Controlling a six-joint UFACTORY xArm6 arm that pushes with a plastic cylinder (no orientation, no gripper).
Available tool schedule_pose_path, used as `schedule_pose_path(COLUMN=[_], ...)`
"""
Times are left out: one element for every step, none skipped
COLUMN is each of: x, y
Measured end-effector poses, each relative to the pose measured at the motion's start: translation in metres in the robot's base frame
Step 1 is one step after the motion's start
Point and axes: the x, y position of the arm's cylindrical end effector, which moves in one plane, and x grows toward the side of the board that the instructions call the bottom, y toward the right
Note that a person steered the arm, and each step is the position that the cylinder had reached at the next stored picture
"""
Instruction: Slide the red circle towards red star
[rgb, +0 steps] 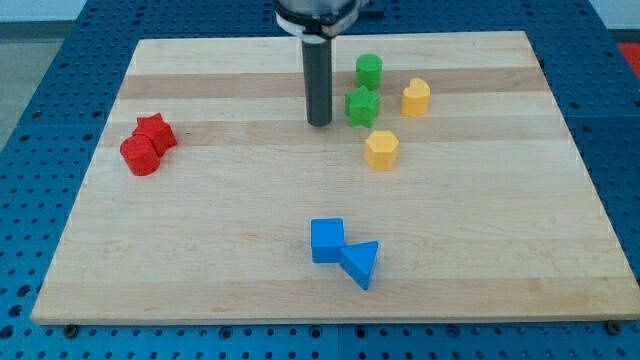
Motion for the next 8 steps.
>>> schedule_pose_path(x=[-0.039,-0.044,-0.044,-0.044,-0.022,0.009,0.038,0.048], y=[-0.002,0.026,0.026,0.023,0.002,-0.001,0.022,0.07])
